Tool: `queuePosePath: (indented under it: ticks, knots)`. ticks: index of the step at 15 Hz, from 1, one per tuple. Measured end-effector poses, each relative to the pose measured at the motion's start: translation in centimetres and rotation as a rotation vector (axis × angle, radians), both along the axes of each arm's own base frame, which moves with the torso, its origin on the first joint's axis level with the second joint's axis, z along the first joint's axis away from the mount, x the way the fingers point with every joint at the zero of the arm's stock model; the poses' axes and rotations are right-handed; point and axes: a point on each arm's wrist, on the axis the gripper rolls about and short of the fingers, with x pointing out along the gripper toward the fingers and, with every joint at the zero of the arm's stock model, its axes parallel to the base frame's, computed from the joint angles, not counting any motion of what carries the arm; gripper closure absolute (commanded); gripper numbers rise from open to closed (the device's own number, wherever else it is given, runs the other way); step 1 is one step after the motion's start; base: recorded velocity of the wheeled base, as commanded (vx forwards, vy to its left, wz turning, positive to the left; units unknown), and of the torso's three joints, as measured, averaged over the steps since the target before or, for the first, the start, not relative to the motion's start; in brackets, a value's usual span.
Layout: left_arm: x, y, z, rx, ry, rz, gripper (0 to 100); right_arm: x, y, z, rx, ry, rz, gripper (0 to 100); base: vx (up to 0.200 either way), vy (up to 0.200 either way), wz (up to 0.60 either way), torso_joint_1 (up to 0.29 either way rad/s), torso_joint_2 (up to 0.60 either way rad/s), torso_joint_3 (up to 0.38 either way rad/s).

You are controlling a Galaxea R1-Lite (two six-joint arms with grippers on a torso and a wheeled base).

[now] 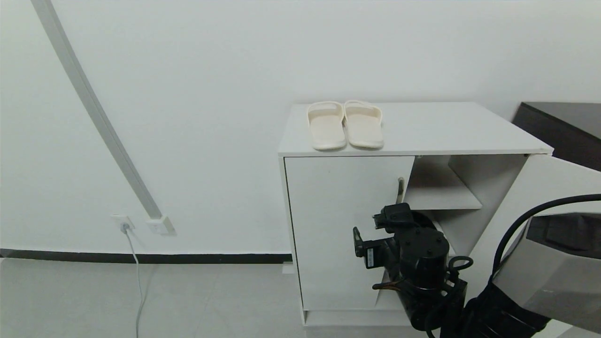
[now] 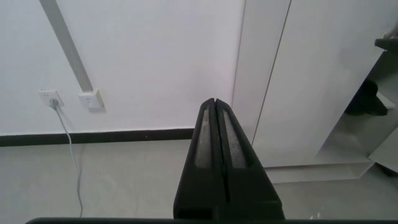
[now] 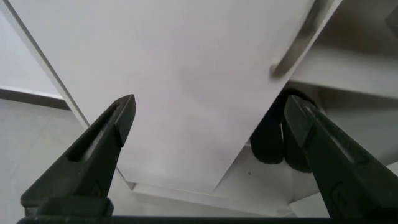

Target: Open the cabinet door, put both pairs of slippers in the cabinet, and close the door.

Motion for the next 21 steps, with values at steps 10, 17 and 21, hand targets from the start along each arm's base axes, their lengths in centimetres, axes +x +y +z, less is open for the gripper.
queuePosePath:
  ticks: [10,17,21]
  knots:
    - [0.01,0.00,0.00,0.000,0.001,0.000,100,-0.05,0.05,-0.17,0.004,0.004,0.012,0,0.000,0.000,0.00,0.225,-0.55,-0.321]
    - [0.01,0.00,0.00,0.000,0.001,0.000,100,-0.12,0.00,-0.23,0.026,-0.022,0.036,0,0.000,0.000,0.00,0.141,-0.33,-0.178]
    - [0.01,0.00,0.00,0.005,0.001,-0.002,100,0.63,0.81,0.17,0.021,-0.046,0.055,0,0.000,0.000,0.00,0.000,0.00,0.000]
